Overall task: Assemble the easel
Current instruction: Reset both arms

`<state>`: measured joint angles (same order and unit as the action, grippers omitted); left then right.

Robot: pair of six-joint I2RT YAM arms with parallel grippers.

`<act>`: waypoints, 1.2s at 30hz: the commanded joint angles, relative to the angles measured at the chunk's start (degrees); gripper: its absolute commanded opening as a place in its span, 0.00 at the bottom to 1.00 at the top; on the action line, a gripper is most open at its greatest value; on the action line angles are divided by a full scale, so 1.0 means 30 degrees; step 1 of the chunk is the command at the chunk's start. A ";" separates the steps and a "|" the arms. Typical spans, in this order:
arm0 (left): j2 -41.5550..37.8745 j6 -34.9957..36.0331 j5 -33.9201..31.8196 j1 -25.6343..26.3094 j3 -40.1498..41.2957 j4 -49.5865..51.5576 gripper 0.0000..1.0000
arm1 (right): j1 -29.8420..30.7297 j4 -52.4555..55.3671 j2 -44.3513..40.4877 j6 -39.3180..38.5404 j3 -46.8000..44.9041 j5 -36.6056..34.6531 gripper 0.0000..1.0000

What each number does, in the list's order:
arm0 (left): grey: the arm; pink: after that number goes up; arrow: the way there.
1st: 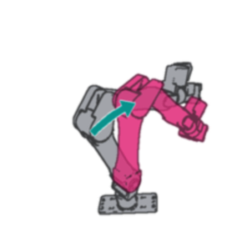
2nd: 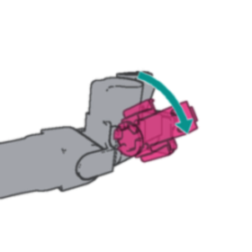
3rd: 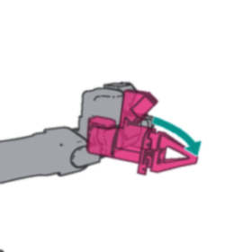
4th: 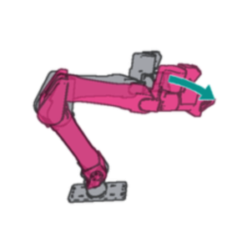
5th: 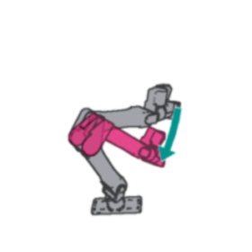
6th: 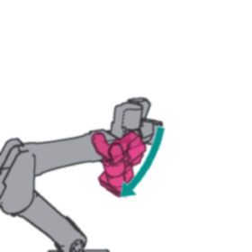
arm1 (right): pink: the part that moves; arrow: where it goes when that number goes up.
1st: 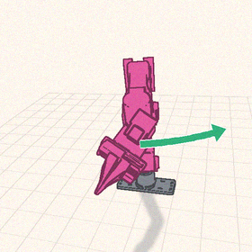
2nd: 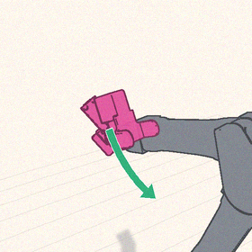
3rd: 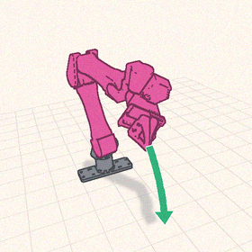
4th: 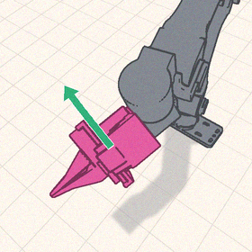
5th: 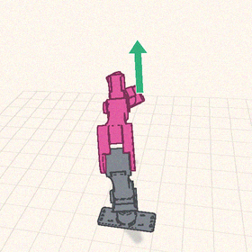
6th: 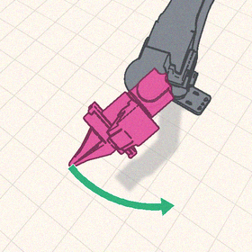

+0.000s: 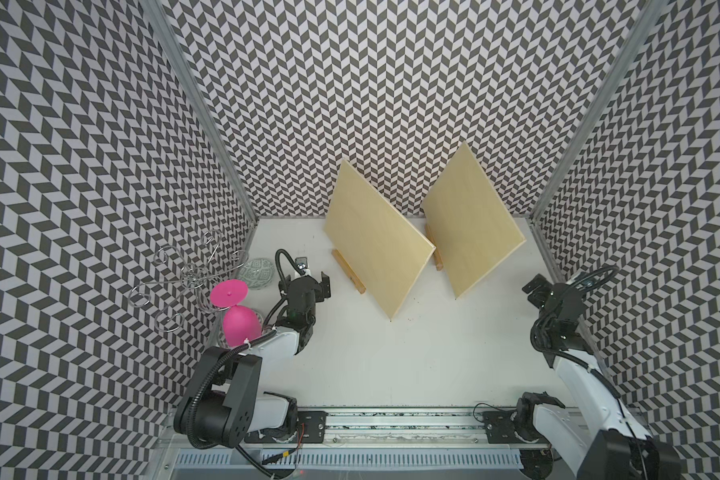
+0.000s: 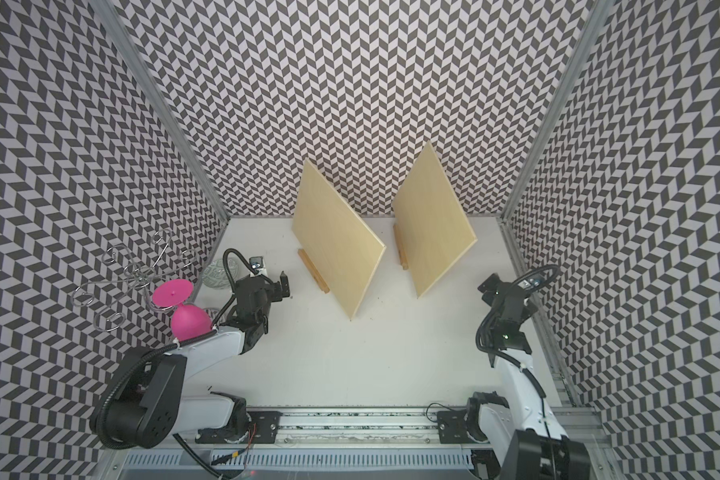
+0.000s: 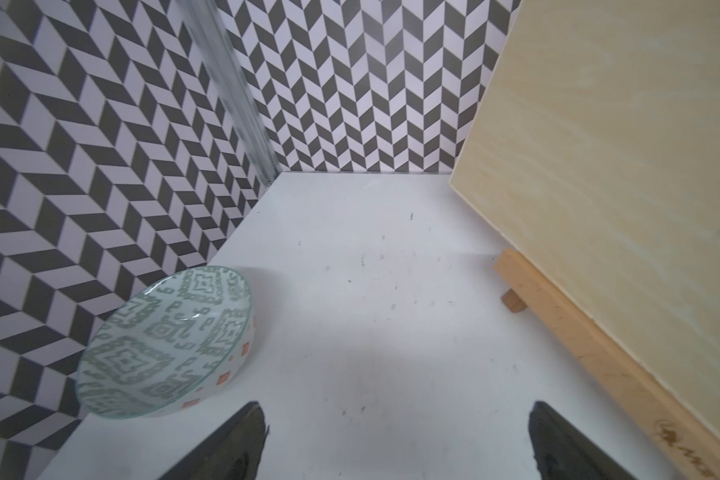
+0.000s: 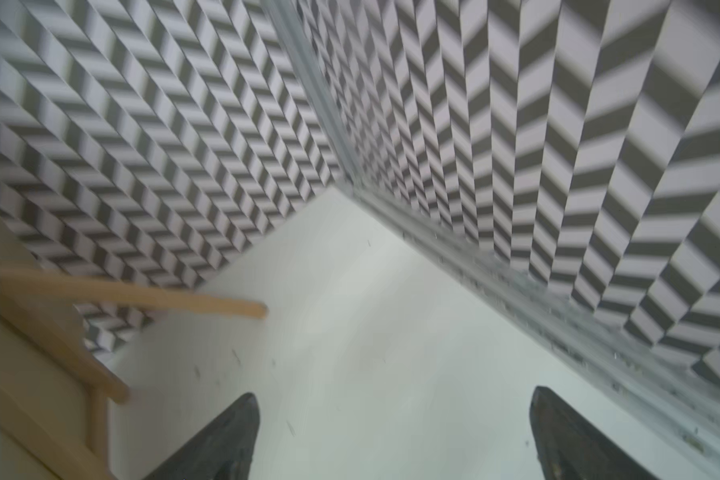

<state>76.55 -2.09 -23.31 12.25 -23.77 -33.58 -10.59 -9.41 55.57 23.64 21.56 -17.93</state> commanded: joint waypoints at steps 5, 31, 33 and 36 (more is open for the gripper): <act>0.1031 0.1514 0.1861 -0.1102 0.2260 -0.7840 0.99 | 0.0961 -1.0428 0.4090 -0.2437 -0.2148 0.1640 0.99; 0.4167 0.0491 0.5835 -0.3673 0.3148 -1.2906 1.00 | 0.4984 -2.2893 1.1178 -0.7240 -0.3277 0.0376 0.99; 0.4166 0.0491 0.5822 -0.3673 0.3118 -1.2874 1.00 | 0.4995 -2.1060 1.0702 -0.7138 -0.2632 0.0396 0.99; 0.4177 0.0491 0.5836 -0.3673 0.3118 -1.2869 1.00 | 0.5023 -2.1366 1.0848 -0.7060 -0.2519 0.0295 0.99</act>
<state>89.06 0.16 -5.67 1.34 -14.06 -70.83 4.12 -72.10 88.82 2.98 13.39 -15.29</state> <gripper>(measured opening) 0.992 0.992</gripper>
